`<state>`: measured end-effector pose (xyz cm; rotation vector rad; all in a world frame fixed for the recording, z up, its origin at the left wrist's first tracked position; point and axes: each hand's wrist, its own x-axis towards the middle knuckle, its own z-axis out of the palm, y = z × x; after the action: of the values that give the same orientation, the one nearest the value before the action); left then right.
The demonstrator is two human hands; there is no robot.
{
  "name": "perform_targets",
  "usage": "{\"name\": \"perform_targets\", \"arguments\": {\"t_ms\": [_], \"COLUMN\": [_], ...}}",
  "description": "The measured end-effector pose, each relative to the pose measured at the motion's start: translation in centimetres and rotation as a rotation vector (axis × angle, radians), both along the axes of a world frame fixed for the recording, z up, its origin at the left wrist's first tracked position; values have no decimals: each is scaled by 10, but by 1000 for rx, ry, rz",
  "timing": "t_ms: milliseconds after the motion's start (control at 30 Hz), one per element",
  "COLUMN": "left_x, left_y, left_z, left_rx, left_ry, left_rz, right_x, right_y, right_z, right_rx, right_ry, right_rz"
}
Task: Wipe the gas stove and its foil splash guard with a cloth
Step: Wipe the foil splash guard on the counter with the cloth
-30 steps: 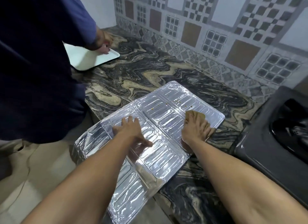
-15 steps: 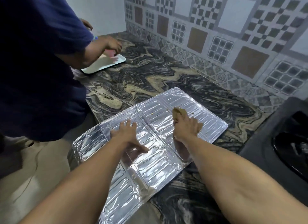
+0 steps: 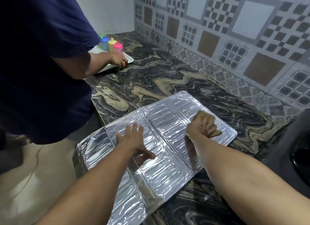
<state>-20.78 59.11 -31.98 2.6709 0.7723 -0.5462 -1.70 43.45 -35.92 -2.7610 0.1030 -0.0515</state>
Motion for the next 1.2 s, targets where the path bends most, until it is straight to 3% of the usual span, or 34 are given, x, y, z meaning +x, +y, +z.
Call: {"name": "perform_targets", "arguments": {"t_ms": [100, 233, 300, 367, 533, 633, 733, 800, 867, 1067, 1133, 1200], "left_x": [0, 2, 1, 1, 0, -1, -1, 0, 5, 26, 26, 27], "left_y": [1, 0, 1, 0, 2, 3, 3, 2, 3, 15, 16, 17], "left_z": [0, 0, -1, -1, -3, -6, -4, -1, 4, 19, 15, 13], "left_rx": [-8, -10, 7, 19, 8, 4, 9, 34, 94, 134, 101, 89], "left_ry": [0, 8, 19, 28, 13, 0, -10, -2, 2, -87, -138, -155], "left_rz": [1, 0, 5, 3, 14, 12, 10, 0, -17, 15, 54, 70], "right_x": [-9, -32, -58, -78, -43, 1, 29, 37, 32, -23, -31, -25], "right_y": [12, 36, 48, 52, 50, 32, 5, -2, 6, 69, 88, 98], "right_z": [6, 11, 11, 10, -2, -1, 5, 7, 11, 48, 60, 64], "right_rx": [-8, 240, 166, 1, -195, -143, -165, -152, -45, 299, 544, 801], "right_ry": [-104, -158, -180, -169, -201, -237, -128, -78, -131, -113, -18, 202], "right_rz": [445, 777, 1043, 1166, 1103, 815, 517, 429, 460, 845, 794, 624]}}
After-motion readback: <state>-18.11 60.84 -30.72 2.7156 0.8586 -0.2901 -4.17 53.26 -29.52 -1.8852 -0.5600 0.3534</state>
